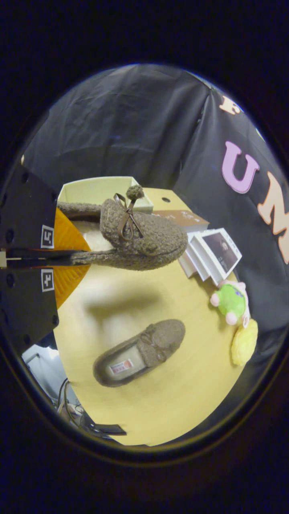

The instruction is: Open the storage box then place both shoes into the box .Put the left shoe in first, then the right shoe, with the right side of both shoes facing outward in a uniform manner.

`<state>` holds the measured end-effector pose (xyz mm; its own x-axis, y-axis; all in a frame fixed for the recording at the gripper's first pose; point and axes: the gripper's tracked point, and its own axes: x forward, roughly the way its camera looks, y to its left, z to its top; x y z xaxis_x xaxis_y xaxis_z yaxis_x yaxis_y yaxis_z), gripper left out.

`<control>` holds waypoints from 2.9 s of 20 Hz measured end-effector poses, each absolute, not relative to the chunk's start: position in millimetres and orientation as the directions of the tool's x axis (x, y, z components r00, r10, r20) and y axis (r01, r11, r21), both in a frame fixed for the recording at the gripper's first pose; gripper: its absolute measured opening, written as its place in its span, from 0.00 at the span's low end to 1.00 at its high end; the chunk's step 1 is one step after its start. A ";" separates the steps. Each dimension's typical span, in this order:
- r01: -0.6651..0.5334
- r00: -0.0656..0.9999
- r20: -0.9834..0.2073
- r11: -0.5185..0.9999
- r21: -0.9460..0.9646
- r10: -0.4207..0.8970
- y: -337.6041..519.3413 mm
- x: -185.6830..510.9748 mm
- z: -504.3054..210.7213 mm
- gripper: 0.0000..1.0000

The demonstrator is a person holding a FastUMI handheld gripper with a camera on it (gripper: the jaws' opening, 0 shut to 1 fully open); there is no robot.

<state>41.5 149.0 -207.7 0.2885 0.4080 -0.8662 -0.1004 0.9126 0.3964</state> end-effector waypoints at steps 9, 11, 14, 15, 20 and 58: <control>-0.209 0.204 -0.840 0.861 0.464 0.503 275.1 9.5 -209.9 0.05; -0.223 0.169 -0.864 0.873 0.435 0.474 294.1 -1.2 -232.1 0.05; -0.255 0.162 -0.900 0.898 0.359 0.405 314.7 -5.2 -264.1 0.05; -0.259 0.171 -0.915 0.913 0.316 0.365 316.2 -3.5 -276.0 0.05; -0.266 0.171 -0.953 0.943 0.199 0.249 337.7 -5.6 -322.0 0.05; -0.337 0.408 -0.855 0.923 0.186 0.321 151.8 85.3 -180.4 1.00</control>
<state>85.3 151.8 -180.4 0.4080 0.3208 -0.8548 -0.3370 0.9231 0.1855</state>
